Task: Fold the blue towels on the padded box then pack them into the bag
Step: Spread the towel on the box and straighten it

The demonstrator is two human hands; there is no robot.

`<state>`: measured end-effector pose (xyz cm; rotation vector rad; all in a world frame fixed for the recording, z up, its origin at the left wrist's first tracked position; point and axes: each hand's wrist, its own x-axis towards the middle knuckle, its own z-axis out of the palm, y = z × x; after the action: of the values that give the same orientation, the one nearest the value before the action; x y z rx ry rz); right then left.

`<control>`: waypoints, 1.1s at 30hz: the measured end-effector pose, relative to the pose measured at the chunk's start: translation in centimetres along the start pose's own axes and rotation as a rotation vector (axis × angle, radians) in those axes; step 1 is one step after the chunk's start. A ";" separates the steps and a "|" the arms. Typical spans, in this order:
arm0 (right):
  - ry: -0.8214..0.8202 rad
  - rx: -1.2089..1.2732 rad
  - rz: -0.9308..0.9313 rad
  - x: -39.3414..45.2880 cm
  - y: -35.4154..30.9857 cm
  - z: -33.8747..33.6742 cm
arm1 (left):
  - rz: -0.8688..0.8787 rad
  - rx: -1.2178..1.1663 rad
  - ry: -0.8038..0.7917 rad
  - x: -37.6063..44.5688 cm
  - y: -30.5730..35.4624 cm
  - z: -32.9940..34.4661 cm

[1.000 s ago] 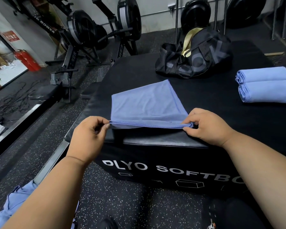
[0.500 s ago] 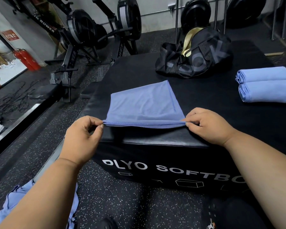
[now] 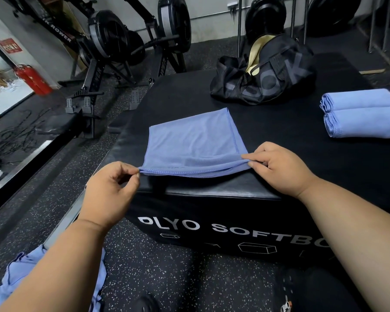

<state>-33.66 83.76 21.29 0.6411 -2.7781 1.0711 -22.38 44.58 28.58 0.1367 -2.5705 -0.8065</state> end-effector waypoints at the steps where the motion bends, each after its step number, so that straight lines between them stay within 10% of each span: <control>1: -0.009 0.005 0.001 0.0 0.0 0.0 | -0.003 0.001 -0.003 0.0 -0.1 0.0; 33: -0.101 -0.105 -0.084 -0.6 -1.1 -0.7 | -0.080 -0.052 0.028 -0.7 -0.1 0.6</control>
<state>-32.71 83.67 22.37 0.8128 -2.8402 0.8946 -21.98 44.96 27.86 0.2345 -2.5295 -0.8943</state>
